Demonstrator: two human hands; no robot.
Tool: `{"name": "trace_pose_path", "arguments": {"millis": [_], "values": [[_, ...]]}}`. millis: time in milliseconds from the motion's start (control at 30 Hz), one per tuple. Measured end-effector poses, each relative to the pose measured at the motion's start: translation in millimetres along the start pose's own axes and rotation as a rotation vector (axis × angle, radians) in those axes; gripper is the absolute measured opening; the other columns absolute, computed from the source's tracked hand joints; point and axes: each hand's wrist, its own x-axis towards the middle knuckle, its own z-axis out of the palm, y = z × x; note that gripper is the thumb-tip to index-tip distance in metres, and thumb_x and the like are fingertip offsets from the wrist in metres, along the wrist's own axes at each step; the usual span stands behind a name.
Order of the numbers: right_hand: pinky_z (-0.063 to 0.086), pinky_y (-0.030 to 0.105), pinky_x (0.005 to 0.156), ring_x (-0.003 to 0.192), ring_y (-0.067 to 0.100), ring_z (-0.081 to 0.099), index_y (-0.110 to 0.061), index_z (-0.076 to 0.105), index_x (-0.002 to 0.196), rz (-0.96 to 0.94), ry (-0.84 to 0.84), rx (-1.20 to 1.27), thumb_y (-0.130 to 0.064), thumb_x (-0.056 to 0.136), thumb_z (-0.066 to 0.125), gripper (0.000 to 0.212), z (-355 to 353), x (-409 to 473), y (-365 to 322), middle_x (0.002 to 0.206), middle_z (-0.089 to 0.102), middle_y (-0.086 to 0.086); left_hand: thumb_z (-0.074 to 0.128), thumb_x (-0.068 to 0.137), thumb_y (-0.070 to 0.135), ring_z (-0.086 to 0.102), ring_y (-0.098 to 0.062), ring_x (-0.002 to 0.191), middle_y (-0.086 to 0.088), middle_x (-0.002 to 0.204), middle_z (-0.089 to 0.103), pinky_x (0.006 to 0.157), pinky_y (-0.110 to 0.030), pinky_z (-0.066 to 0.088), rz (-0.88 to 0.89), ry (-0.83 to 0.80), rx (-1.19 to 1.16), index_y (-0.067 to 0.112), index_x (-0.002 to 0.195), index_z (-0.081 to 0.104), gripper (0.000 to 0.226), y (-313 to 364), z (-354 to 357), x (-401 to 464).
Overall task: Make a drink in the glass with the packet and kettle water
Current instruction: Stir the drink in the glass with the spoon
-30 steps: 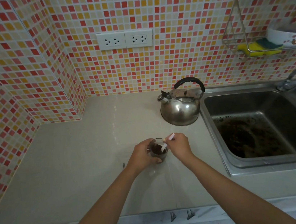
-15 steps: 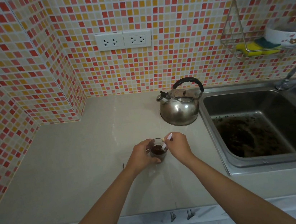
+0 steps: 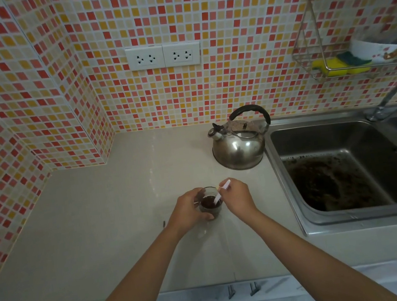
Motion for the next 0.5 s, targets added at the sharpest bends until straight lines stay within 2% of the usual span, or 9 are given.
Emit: {"name": "trace_pose_path", "arguments": {"millis": [67, 133, 167, 233, 300, 367, 433, 500], "values": [[0.029, 0.014, 0.04, 0.046, 0.01, 0.036, -0.012, 0.043, 0.051, 0.009, 0.019, 0.001, -0.008, 0.087, 0.049, 0.037, -0.5, -0.3, 2.1, 0.047, 0.038, -0.005, 0.091, 0.053, 0.007, 0.06, -0.023, 0.118, -0.006, 0.13, 0.063, 0.105, -0.038, 0.048, 0.005, -0.002, 0.001, 0.011, 0.13, 0.057, 0.084, 0.4, -0.1, -0.1], [0.026, 0.016, 0.04, 0.043, 0.011, 0.037, -0.015, 0.048, 0.043, 0.062, 0.023, 0.024, -0.007, 0.087, 0.048, 0.045, -1.0, -2.4, 1.4, 0.041, 0.039, -0.006, 0.091, 0.053, 0.005, 0.061, -0.024, 0.118, -0.008, 0.129, 0.063, 0.105, -0.039, 0.048, 0.012, -0.003, -0.003, 0.01, 0.129, 0.057, 0.083, 0.2, -0.5, -0.3], [0.034, 0.02, 0.045, 0.044, 0.013, 0.043, -0.016, 0.058, 0.045, 0.102, 0.009, 0.041, -0.008, 0.087, 0.049, 0.043, -0.5, -2.6, 1.1, 0.042, 0.045, -0.005, 0.091, 0.053, 0.004, 0.061, -0.024, 0.118, -0.008, 0.129, 0.063, 0.105, -0.039, 0.048, 0.013, -0.003, -0.012, 0.009, 0.129, 0.057, 0.083, -0.5, -0.4, 0.2], [0.047, 0.028, 0.055, 0.056, 0.025, 0.059, -0.005, 0.071, 0.066, 0.183, -0.045, 0.086, -0.012, 0.085, 0.051, 0.029, -1.1, -3.2, -2.1, 0.057, 0.063, 0.01, 0.091, 0.053, 0.002, 0.061, -0.023, 0.118, -0.008, 0.129, 0.063, 0.105, -0.037, 0.048, 0.01, -0.002, -0.025, 0.007, 0.129, 0.057, 0.084, -2.2, 0.0, 1.2], [0.052, 0.031, 0.052, 0.062, 0.033, 0.066, -0.002, 0.071, 0.068, 0.231, -0.092, 0.147, -0.013, 0.085, 0.051, 0.028, -0.7, -1.6, -1.5, 0.072, 0.07, 0.023, 0.09, 0.053, 0.002, 0.062, -0.023, 0.116, -0.009, 0.127, 0.064, 0.104, -0.036, 0.049, 0.009, -0.001, -0.032, 0.007, 0.128, 0.057, 0.082, -2.3, 0.5, 1.2], [0.053, 0.03, 0.048, 0.059, 0.035, 0.067, 0.002, 0.069, 0.074, 0.265, -0.127, 0.205, -0.012, 0.086, 0.051, 0.026, 0.2, -0.5, -0.8, 0.075, 0.07, 0.025, 0.09, 0.052, 0.001, 0.063, -0.023, 0.114, -0.009, 0.124, 0.066, 0.103, -0.035, 0.05, 0.017, 0.002, -0.039, 0.007, 0.126, 0.059, 0.081, -2.7, 1.1, 1.7], [0.056, 0.035, 0.054, 0.056, 0.035, 0.066, 0.007, 0.066, 0.085, 0.29, -0.14, 0.239, -0.012, 0.086, 0.051, 0.024, 0.6, -1.2, -1.8, 0.072, 0.068, 0.024, 0.09, 0.052, 0.0, 0.063, -0.023, 0.113, -0.009, 0.123, 0.066, 0.103, -0.036, 0.05, 0.022, 0.007, -0.046, 0.008, 0.124, 0.059, 0.079, -3.7, 1.5, 2.3], [0.06, 0.042, 0.065, 0.061, 0.04, 0.068, 0.004, 0.063, 0.078, 0.31, -0.137, 0.245, -0.011, 0.086, 0.052, 0.021, 0.9, -0.3, -2.2, 0.071, 0.068, 0.026, 0.09, 0.052, 0.001, 0.063, -0.023, 0.113, -0.009, 0.122, 0.067, 0.103, -0.038, 0.05, 0.022, 0.003, -0.046, 0.008, 0.124, 0.059, 0.079, -4.7, 1.9, 3.0]]}}
